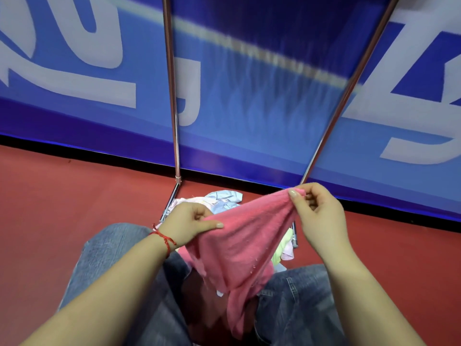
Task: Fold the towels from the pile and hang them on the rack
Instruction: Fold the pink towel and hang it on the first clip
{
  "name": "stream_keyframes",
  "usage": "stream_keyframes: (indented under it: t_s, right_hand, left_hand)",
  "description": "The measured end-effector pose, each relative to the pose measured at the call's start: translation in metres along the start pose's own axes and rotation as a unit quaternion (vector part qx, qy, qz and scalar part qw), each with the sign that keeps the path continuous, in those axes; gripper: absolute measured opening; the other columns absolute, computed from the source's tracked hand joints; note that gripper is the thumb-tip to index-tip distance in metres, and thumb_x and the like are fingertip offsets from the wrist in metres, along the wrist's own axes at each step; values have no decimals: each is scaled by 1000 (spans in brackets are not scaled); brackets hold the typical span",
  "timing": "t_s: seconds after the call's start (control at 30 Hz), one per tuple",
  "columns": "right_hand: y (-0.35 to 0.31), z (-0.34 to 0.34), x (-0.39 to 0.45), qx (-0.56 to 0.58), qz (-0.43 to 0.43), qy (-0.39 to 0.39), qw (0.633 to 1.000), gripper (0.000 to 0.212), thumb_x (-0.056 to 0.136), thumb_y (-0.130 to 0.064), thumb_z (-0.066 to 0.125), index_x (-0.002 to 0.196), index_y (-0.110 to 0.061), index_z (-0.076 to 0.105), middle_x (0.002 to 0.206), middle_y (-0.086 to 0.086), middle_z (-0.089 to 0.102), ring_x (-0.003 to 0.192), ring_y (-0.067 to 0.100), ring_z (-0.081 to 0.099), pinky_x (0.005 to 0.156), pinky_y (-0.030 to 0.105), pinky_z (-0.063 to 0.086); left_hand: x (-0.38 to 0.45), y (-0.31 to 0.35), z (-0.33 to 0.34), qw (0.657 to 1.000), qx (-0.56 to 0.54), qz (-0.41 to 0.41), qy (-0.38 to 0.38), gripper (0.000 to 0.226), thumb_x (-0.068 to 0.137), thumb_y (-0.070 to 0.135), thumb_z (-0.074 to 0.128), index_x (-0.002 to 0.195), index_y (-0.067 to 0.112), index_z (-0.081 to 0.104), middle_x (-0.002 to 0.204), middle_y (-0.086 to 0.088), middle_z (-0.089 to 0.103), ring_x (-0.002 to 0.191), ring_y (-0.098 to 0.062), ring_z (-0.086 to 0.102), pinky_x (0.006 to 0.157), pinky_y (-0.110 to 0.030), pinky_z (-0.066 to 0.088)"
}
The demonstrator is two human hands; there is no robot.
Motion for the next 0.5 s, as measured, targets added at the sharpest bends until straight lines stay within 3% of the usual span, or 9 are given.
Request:
stream_keyframes:
  t_s: [0.13, 0.23, 0.3, 0.37, 0.4, 0.5]
  right_hand:
    - [42, -7, 1, -23, 51, 58, 997, 7, 91, -16, 58, 85, -13, 61, 68, -7, 55, 59, 5, 48, 57, 5, 38]
    - [80, -7, -2, -56, 103, 75, 990, 7, 92, -14, 55, 88, -11, 59, 68, -8, 54, 62, 6, 48, 54, 2, 36]
    - [106, -8, -10, -73, 139, 73, 985, 6, 93, -13, 54, 88, -10, 58, 68, -4, 54, 65, 17, 50, 53, 8, 36]
    - [129, -11, -20, -89, 173, 79, 978, 8, 93, -13, 53, 91, -7, 58, 72, 5, 56, 75, 26, 54, 62, 25, 35]
    - [137, -13, -23, -90, 186, 92, 974, 11, 94, -14, 53, 94, -4, 58, 76, 8, 57, 78, 26, 54, 66, 27, 33]
    - [142, -15, -25, -65, 195, 122, 971, 11, 96, -17, 50, 96, -7, 55, 83, 8, 57, 79, 22, 51, 72, 29, 37]
  left_hand:
    - [-8, -53, -3, 996, -3, -78, 32, 26, 70, 17, 80, 57, 16, 59, 42, 10, 46, 46, -8, 41, 46, -18, 36]
    - [-4, -71, -8, 991, 10, -111, 72, 27, 73, 22, 79, 60, 19, 55, 51, 3, 50, 48, -16, 46, 48, -24, 36]
    - [1, -77, -12, 986, 18, -118, 115, 24, 76, 20, 75, 62, 20, 56, 57, 2, 52, 57, -16, 45, 57, -26, 39]
    - [4, -84, -12, 983, 3, -126, 137, 15, 81, 13, 71, 70, 16, 61, 68, -4, 60, 69, -16, 50, 71, -29, 45]
    - [5, -88, -13, 981, -5, -133, 143, 8, 82, 11, 69, 75, 13, 65, 74, -8, 63, 74, -16, 53, 77, -30, 46]
    - [11, -97, -15, 973, -46, -165, 156, 9, 83, 12, 68, 75, 8, 67, 72, -7, 61, 75, -17, 52, 76, -30, 43]
Point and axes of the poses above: each hand's wrist, its own x-axis towards the middle knuckle, its own z-axis out of the palm, y = z × x, the point moved 5 cm from there along x, towards the middle knuckle
